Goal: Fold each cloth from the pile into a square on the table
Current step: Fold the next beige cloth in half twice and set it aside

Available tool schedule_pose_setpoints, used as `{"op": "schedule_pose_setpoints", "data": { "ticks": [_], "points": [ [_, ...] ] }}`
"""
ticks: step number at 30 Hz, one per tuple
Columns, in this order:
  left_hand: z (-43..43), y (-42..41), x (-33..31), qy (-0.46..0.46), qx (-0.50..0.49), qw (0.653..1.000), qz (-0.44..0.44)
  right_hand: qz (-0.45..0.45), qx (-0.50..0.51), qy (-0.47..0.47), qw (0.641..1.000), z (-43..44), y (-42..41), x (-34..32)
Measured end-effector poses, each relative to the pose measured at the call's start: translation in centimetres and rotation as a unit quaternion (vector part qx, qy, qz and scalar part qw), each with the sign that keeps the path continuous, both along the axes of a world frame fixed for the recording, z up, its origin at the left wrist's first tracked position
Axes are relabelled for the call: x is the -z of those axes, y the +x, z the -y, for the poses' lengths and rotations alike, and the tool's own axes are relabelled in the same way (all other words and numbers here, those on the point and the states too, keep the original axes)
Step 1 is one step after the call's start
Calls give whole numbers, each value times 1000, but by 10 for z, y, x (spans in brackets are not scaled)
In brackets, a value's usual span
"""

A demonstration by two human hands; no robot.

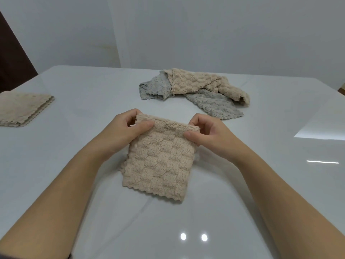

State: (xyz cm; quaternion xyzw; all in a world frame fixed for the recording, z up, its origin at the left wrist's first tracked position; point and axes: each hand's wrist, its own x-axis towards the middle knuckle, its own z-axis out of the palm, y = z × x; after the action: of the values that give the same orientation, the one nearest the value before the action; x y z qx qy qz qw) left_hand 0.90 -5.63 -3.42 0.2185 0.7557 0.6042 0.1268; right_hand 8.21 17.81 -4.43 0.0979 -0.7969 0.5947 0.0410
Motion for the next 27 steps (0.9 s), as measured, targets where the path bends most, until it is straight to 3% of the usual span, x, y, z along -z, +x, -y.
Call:
{"op": "schedule_pose_setpoints", "data": {
  "ticks": [3,8,11,16,21,24,27],
  "points": [
    [-1,-3,3,25,-43,999,-13,-2,12,-15,1000,1,-1,1],
    [3,0,-7,168,14,985,-29,33,40,-168,984,-2,-3,-3],
    [5,2,-12,189,23,981,-28,88,16,-127,988,8,-3,0],
    [8,9,-23,28,13,996,-83,21,58,-140,988,16,0,-8],
    [14,15,-31,-42,43,992,-110,-61,119,-124,983,20,4,-18],
    [22,18,-49,-170,130,974,-79,-105,108,-58,987,22,7,-28],
    [7,26,-58,-186,101,974,-78,-122,73,9,990,27,8,-34]
  ]
}}
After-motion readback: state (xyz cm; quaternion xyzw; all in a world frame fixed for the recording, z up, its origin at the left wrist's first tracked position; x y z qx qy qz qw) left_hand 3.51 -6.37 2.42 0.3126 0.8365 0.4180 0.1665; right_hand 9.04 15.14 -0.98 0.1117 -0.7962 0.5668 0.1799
